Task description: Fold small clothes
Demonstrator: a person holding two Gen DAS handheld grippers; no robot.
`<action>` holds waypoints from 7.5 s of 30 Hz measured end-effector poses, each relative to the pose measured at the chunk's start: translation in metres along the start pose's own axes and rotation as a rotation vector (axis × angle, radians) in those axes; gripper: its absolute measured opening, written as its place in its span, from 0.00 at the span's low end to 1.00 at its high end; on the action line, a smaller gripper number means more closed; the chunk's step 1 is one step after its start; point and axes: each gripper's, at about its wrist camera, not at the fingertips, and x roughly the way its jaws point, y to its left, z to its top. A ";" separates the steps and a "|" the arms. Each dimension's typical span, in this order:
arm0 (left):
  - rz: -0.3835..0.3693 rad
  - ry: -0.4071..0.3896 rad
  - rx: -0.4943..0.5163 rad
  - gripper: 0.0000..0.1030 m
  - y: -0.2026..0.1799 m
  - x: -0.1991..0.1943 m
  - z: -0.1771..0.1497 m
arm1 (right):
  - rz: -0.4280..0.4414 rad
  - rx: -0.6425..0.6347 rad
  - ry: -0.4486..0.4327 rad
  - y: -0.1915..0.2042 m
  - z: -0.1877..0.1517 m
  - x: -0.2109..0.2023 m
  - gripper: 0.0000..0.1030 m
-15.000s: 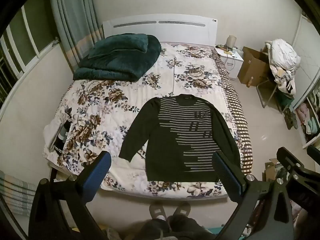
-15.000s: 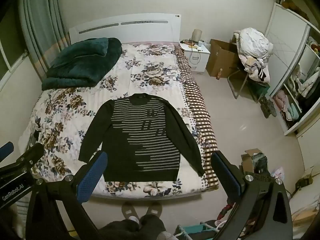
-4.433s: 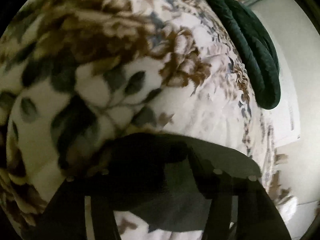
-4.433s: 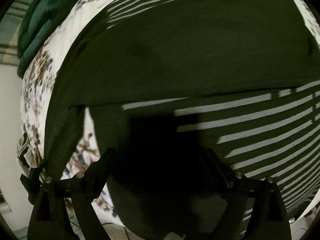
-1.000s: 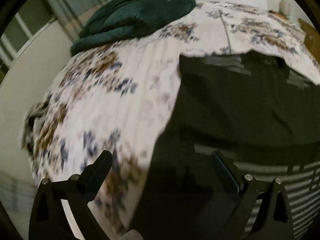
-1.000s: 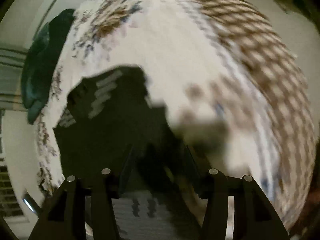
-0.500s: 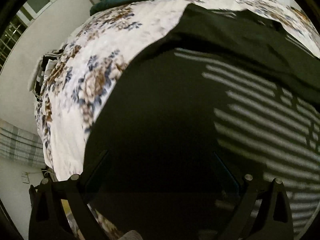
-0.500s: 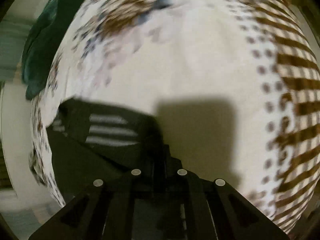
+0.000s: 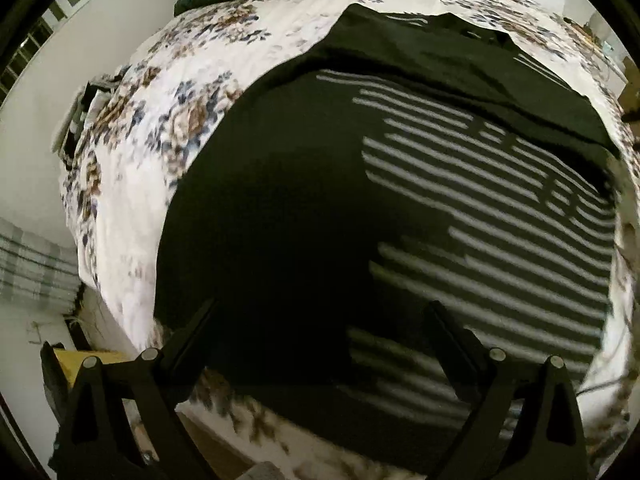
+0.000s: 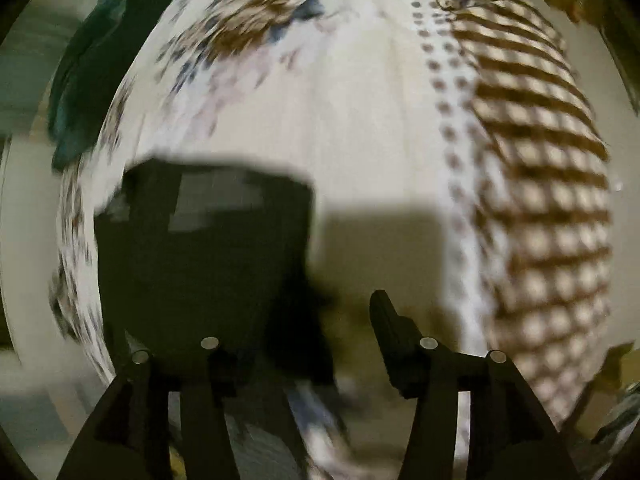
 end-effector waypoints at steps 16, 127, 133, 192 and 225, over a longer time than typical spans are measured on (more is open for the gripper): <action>-0.042 0.118 0.032 0.97 -0.033 -0.013 -0.057 | -0.073 -0.070 -0.014 0.025 -0.090 0.081 0.06; -0.663 0.252 -0.534 0.54 0.316 0.118 0.011 | -0.034 -0.061 0.114 0.495 0.105 0.179 0.62; -0.630 0.229 -0.438 0.55 0.307 0.117 0.027 | -0.024 -0.104 0.167 0.428 -0.039 0.139 0.67; -0.785 0.308 -0.027 0.08 0.232 0.145 0.032 | 0.310 0.341 0.144 0.272 -0.392 0.226 0.14; -1.040 0.078 -0.103 0.10 0.097 0.144 0.365 | 0.637 0.459 -0.188 0.282 -0.060 0.105 0.13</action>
